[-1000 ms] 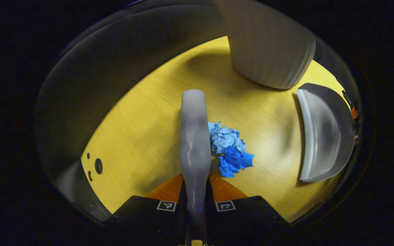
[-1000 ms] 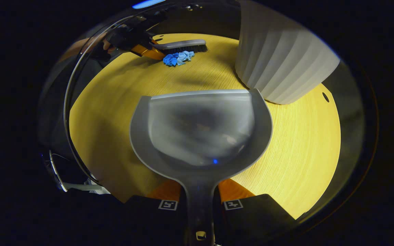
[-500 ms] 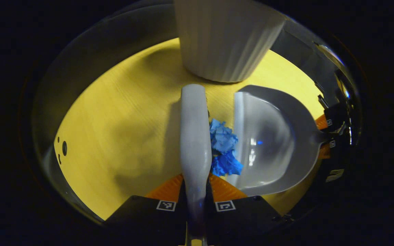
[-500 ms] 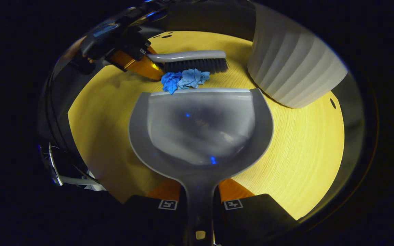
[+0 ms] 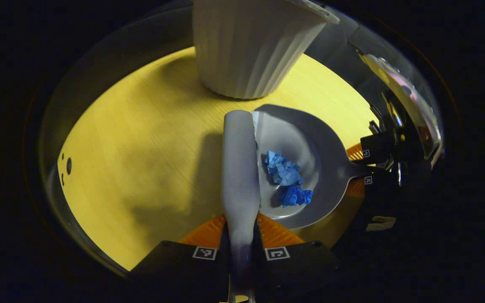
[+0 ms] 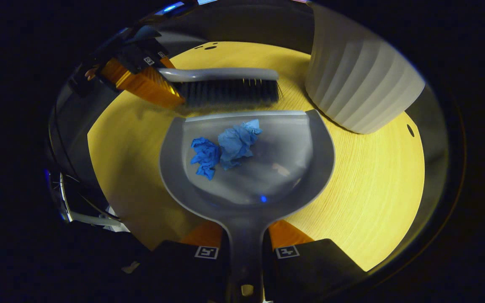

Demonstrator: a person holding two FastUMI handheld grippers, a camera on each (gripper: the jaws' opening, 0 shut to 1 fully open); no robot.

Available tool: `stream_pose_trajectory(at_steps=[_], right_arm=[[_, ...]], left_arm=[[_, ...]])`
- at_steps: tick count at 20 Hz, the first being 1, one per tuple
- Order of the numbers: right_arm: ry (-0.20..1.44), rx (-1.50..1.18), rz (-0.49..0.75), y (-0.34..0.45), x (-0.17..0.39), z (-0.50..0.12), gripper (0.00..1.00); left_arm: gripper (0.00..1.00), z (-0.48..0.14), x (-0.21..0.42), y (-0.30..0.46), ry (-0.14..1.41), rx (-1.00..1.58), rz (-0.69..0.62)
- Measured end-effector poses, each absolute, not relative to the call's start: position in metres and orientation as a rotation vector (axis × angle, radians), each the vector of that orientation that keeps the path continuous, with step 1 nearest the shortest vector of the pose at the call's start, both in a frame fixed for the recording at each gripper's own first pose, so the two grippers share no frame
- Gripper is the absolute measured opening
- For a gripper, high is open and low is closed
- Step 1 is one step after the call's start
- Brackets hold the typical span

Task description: Pick up the small broom and dustpan from the desktop, sweep the trash into the dustpan with the broom, and then empty the trash into the garbage bin.

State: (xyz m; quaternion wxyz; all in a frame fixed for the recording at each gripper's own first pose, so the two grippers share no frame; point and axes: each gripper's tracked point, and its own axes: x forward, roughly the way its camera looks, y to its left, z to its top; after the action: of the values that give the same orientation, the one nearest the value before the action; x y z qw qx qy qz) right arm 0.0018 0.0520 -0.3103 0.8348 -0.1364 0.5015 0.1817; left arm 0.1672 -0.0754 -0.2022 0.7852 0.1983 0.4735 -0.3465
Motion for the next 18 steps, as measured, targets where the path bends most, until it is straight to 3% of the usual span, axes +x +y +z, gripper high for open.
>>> stream_pose_trajectory(at_steps=[8, 9, 12, 17, 18], right_arm=[[1.043, -0.324, 0.416, 0.046, -0.008, -0.280, 0.34], [1.040, -0.324, 0.407, 0.047, -0.009, -0.274, 0.34], [1.051, -0.315, 0.381, 0.047, -0.011, -0.252, 0.34], [0.984, -0.290, 0.363, 0.044, -0.015, -0.178, 0.34], [0.983, -0.284, 0.357, 0.037, -0.018, -0.164, 0.34]], left_arm=[[0.27, -0.193, 0.146, -0.008, 0.866, 0.124, -0.469], [0.30, -0.201, 0.143, 0.004, 0.861, 0.114, -0.451], [0.27, -0.240, 0.138, 0.037, 0.851, 0.082, -0.419], [0.30, -0.243, 0.111, 0.047, 0.834, 0.020, -0.409], [0.27, -0.247, 0.109, 0.048, 0.834, 0.015, -0.408]])
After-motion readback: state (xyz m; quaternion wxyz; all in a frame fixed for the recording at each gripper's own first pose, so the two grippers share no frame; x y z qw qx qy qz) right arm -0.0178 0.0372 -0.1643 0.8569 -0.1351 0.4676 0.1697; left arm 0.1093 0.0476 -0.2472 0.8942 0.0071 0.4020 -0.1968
